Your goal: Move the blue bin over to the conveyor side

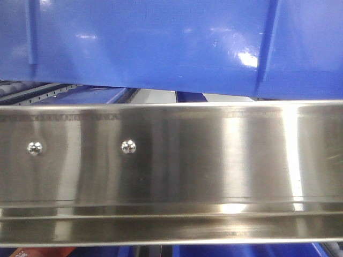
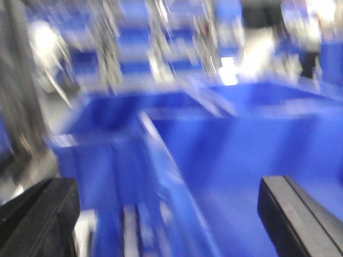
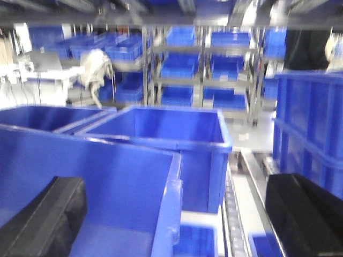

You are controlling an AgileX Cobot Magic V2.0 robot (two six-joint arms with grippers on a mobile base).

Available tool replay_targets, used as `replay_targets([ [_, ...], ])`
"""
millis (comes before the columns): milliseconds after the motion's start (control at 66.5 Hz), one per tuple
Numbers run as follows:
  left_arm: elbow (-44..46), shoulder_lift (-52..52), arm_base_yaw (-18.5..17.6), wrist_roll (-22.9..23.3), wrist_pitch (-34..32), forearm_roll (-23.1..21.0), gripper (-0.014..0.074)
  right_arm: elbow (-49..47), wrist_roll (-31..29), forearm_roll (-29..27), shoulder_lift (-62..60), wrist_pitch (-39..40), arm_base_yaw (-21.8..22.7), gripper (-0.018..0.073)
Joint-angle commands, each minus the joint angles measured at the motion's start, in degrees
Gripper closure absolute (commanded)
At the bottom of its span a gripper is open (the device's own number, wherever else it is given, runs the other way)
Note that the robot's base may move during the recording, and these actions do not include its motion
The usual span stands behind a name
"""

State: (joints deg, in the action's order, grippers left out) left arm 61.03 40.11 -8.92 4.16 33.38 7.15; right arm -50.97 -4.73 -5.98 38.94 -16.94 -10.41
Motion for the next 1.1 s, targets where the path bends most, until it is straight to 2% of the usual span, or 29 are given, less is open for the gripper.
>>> replay_targets([
  [0,5.64,5.01,-1.55,-0.08,7.24,0.10,0.0015,-4.83,-0.35,0.64,2.64,-4.36,-0.12,-0.0012],
  [135,16.43,12.42,-2.36,-0.08,15.92,-0.01,0.0015,-13.48,-0.35,0.64,7.33,-12.42,-0.12,-0.0012],
  [255,25.15,18.45,-2.36,0.79,20.85,-0.10,0.0015,-20.59,-0.35,0.64,12.37,-19.96,-0.12,-0.0012],
  [616,42.90,34.64,-2.36,1.01,36.11,-0.10,0.0015,-41.32,0.26,0.64,30.93,-46.77,0.00,-0.0011],
  [706,45.99,37.79,-2.36,2.68,36.58,0.69,0.0015,-45.78,1.49,0.64,36.03,-52.39,0.00,-0.0010],
  [932,48.96,42.81,-2.36,3.97,36.58,2.42,0.0015,-50.34,1.84,0.28,44.35,-53.02,1.03,-0.0010],
  [1082,48.96,44.32,-2.36,3.91,36.58,3.63,0.0015,-50.34,1.84,-5.86,48.14,-53.02,5.90,-0.0010],
])
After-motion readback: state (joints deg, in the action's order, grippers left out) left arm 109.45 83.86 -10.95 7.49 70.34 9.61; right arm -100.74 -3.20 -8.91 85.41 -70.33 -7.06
